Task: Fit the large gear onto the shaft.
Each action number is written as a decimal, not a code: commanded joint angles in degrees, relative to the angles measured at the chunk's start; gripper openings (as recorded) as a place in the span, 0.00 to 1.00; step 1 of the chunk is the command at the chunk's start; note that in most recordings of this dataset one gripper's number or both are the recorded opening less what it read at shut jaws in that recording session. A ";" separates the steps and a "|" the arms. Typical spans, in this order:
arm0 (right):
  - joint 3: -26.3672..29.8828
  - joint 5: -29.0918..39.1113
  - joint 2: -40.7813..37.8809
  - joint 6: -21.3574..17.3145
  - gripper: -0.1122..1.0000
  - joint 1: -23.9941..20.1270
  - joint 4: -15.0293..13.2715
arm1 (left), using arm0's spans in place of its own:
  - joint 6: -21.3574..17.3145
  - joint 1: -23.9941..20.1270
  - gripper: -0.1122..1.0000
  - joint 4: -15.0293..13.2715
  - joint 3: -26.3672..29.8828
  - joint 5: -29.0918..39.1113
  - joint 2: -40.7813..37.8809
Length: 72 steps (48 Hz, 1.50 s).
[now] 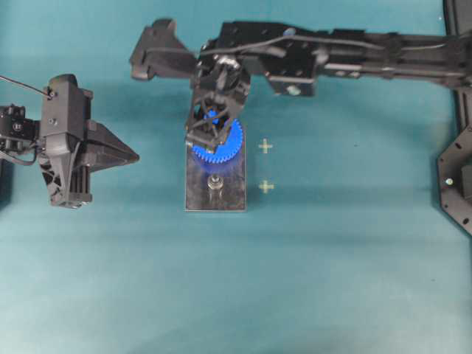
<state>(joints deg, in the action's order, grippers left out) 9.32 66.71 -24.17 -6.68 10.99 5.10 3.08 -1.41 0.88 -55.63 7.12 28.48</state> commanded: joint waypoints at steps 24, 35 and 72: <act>5.27 2.29 -2.29 -0.53 0.77 -1.49 0.00 | 0.09 0.00 0.10 0.18 0.53 -0.44 0.26; 5.19 3.25 -2.81 -1.41 0.77 -2.64 0.00 | 0.09 0.00 0.10 0.18 0.00 -1.41 0.26; 9.05 6.68 -4.48 -2.55 0.77 -4.13 -1.58 | 0.09 0.09 0.10 0.18 -0.88 -6.06 0.18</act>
<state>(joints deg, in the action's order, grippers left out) 17.14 73.74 -29.18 -8.79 7.21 3.60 3.08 -1.41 0.88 -57.13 1.58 28.48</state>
